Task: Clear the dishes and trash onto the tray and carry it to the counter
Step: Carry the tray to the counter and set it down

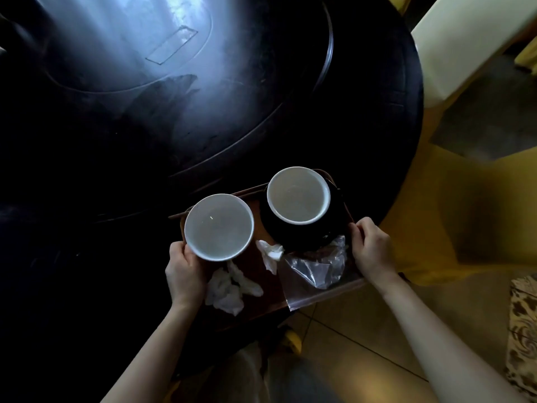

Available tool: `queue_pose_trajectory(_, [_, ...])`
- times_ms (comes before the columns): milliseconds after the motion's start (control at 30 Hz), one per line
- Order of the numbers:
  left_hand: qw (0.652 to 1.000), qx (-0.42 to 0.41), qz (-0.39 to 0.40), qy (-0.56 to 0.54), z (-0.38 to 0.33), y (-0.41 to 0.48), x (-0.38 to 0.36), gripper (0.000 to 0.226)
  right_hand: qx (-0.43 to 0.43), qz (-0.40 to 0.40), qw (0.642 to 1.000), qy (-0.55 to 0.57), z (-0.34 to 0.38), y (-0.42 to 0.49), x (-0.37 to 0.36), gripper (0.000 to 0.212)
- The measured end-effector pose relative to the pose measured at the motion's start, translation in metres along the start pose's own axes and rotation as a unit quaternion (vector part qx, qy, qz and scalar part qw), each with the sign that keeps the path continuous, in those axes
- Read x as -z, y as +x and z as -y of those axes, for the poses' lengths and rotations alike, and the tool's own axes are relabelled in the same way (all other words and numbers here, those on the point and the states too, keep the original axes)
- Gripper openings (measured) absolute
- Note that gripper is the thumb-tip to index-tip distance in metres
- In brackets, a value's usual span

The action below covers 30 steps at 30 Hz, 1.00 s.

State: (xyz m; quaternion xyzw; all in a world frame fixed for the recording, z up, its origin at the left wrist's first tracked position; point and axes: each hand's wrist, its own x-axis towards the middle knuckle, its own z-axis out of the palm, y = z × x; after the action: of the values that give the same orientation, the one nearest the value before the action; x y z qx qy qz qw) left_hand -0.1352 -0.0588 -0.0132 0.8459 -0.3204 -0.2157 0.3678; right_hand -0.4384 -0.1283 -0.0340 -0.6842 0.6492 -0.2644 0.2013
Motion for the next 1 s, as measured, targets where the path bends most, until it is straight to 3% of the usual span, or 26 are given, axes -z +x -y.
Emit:
queue_pose_trajectory(167, [0.998,-0.06,0.012,0.006,-0.01,0.005,0.007,0.017,-0.028,-0.031,0.997,0.066,0.015,-0.015,0.02,0.016])
queue_pose_trajectory(367, [0.991,-0.124,0.056,0.017,-0.028,0.019,0.017,0.014,-0.074,-0.01,0.992,0.103,0.027,-0.031,0.04,0.024])
queue_pose_trajectory(533, [0.976,-0.186,0.111,0.01,-0.062,0.033,0.023,0.013,-0.138,-0.087,0.977,0.138,0.05,-0.055,0.063,0.022])
queue_pose_trajectory(667, [0.956,-0.252,0.15,0.011,-0.099,0.036,0.021,0.018,-0.167,-0.184,0.957,0.153,0.063,-0.082,0.078,0.036])
queue_pose_trajectory(1000, [0.878,-0.401,0.261,0.006,-0.173,-0.036,-0.016,0.028,-0.267,-0.331,0.9,0.093,0.053,-0.186,0.141,0.024])
